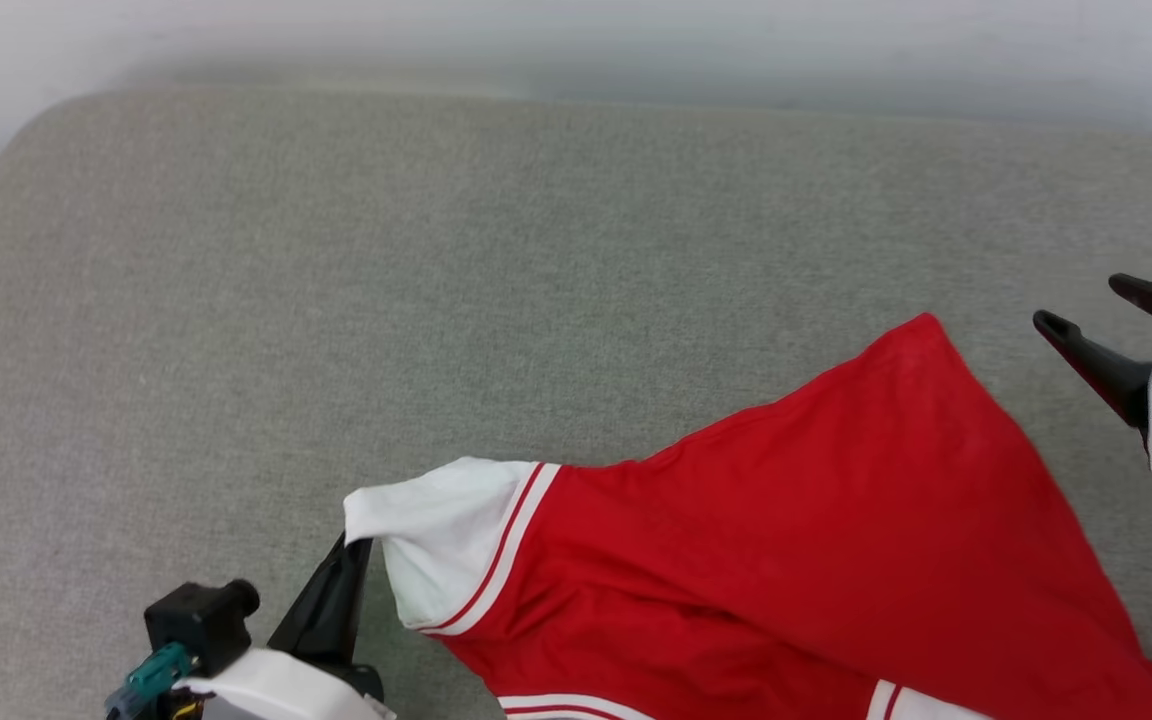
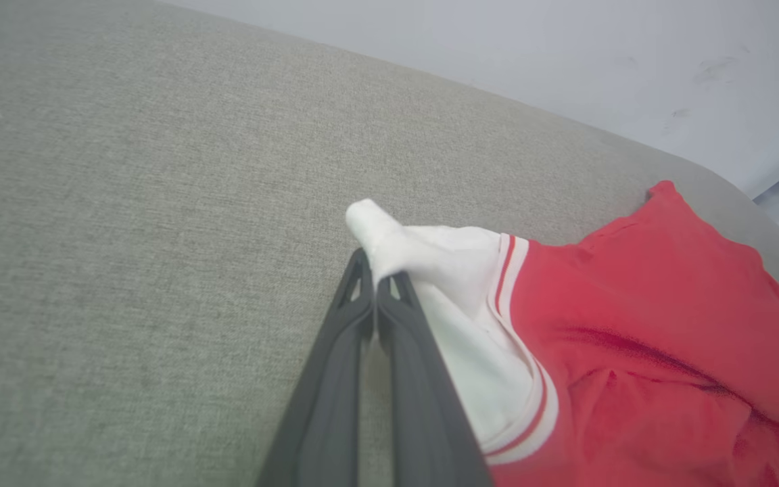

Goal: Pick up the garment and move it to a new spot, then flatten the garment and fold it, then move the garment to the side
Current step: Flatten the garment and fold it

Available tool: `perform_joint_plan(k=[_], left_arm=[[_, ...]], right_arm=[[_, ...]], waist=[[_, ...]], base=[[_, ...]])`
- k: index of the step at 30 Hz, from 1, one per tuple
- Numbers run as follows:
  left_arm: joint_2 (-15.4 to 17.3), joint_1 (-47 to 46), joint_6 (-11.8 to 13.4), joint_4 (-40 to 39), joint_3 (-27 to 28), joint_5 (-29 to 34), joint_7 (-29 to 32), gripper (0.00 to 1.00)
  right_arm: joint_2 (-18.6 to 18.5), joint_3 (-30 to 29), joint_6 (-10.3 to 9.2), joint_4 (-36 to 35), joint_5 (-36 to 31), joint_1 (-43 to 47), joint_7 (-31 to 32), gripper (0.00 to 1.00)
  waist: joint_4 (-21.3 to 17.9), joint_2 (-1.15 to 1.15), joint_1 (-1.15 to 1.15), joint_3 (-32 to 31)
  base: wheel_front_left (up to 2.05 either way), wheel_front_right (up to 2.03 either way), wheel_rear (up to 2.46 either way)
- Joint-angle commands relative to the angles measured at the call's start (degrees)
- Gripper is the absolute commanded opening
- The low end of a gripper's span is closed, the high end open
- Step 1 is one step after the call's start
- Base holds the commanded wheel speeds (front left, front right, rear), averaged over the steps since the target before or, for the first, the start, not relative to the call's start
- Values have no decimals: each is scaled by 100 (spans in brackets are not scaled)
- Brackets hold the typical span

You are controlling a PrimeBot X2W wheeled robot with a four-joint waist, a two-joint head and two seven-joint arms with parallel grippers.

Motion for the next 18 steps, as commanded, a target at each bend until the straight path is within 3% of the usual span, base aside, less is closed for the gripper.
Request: perform_joint_plan(k=[1, 9, 18], left_arm=[[-21, -115, -20, -36, -24, 39, 13, 0], [-115, -515, -110, -74, -168, 156, -53, 0], [-250, -863, -190, -37, -261, 254, -144, 0]], right_arm=[[2, 125, -7, 136, 25, -199, 173, 100], [-212, 1297, -7, 1225, -173, -1608, 1596, 100], [-102, 2257, -7, 2079, -88, -2307, 1688, 100]], waist=[[114, 0, 0, 152], [406, 0, 0, 668], [629, 0, 0, 1183]], base=[[0, 0, 0], [0, 0, 0], [0, 0, 0]])
